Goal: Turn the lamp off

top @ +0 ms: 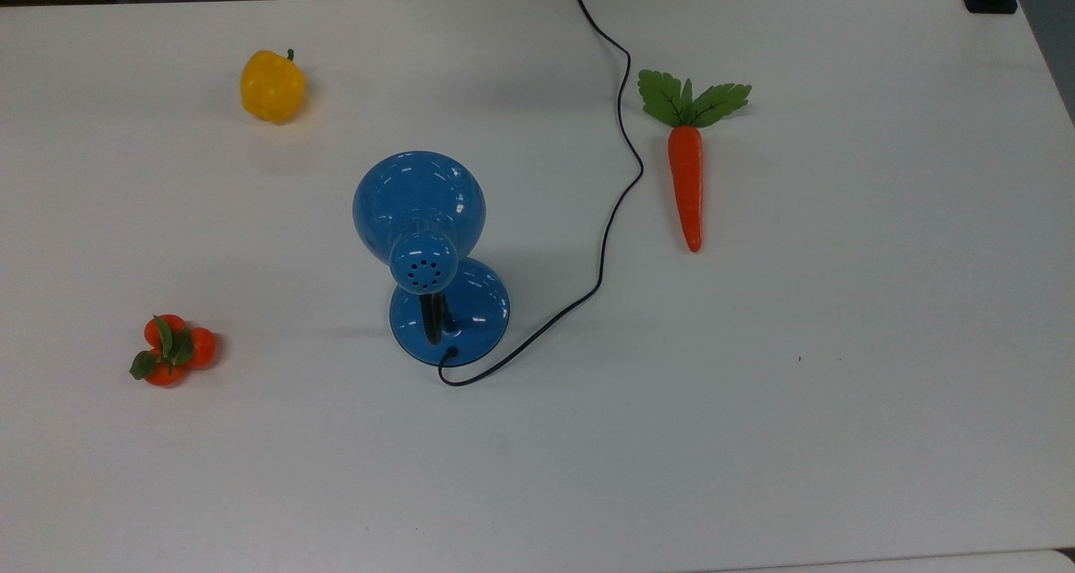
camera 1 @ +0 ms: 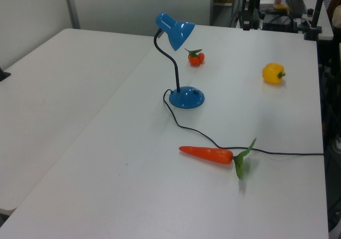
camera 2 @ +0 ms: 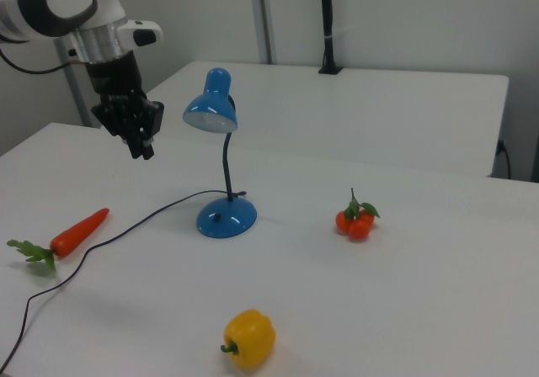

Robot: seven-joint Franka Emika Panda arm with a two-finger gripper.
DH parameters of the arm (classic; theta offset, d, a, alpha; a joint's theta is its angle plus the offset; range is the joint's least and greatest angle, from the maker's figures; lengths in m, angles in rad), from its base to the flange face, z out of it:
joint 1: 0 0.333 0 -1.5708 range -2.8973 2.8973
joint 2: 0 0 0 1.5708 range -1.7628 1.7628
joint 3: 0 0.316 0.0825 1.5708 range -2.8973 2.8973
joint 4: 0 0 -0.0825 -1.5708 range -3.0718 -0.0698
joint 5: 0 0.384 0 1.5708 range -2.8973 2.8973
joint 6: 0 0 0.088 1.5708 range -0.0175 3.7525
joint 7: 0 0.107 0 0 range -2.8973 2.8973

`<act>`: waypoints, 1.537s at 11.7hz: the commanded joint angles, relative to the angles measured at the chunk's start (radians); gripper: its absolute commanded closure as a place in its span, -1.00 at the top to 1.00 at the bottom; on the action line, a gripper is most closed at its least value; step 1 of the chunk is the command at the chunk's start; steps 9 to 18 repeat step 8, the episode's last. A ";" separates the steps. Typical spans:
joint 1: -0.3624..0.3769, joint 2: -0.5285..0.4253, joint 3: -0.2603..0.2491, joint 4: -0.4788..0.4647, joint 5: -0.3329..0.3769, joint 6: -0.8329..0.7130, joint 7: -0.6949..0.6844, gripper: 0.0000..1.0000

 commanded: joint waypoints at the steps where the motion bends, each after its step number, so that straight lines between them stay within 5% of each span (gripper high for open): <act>1: 0.003 -0.023 -0.015 0.006 -0.010 -0.031 -0.002 0.79; 2: 0.000 -0.022 -0.015 0.006 -0.013 -0.031 -0.002 1.00; 18: 0.001 -0.022 -0.013 0.006 -0.014 -0.034 0.012 1.00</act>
